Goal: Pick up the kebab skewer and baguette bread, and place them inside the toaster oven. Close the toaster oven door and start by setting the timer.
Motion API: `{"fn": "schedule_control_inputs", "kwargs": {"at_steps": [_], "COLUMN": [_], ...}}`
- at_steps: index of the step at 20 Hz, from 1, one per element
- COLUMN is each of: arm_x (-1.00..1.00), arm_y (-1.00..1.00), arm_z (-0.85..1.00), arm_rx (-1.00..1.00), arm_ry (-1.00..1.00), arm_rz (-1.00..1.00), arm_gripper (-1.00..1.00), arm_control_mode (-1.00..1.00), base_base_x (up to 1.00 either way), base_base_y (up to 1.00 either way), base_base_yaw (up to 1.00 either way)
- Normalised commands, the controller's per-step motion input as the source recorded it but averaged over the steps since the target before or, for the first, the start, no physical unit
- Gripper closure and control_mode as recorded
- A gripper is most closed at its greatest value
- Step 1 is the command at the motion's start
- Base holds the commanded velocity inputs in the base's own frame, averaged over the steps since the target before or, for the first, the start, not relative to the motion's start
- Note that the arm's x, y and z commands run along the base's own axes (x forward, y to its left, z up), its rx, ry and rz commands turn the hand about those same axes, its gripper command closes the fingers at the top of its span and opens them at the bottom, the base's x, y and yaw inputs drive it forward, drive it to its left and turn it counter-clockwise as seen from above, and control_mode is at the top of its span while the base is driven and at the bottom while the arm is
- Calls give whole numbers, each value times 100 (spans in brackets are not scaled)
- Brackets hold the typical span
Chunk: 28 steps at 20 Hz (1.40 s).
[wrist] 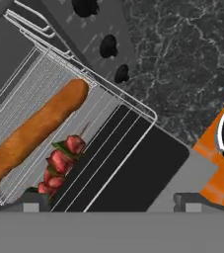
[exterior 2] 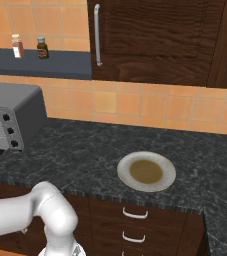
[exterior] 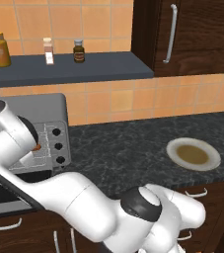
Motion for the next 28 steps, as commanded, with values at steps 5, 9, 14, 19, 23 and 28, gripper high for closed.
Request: {"fn": "schedule_control_inputs", "kwargs": {"at_steps": [5, 9, 14, 19, 23, 28], "arm_x": [-8, 0, -1, -3, -1, -11], "arm_y": [-30, 24, 61, 17, 0, -2], "arm_z": [-67, -39, -12, 10, 21, 8], "arm_rx": [-10, -16, -14, -16, -5, -1], "arm_ry": [-2, -12, -23, -35, -40, -26], "arm_rz": [61, 51, 35, 12, 7, 4], "arm_gripper": [-100, -100, -100, -100, -100, -100], "arm_control_mode": [-100, -100, -100, -100, -100, -100], "base_base_x": [0, 0, 0, 0, 0, 0], "base_base_y": [0, 0, 0, 0, 0, 0], "base_base_yaw": [0, 0, 0, 0, 0, 0]}}
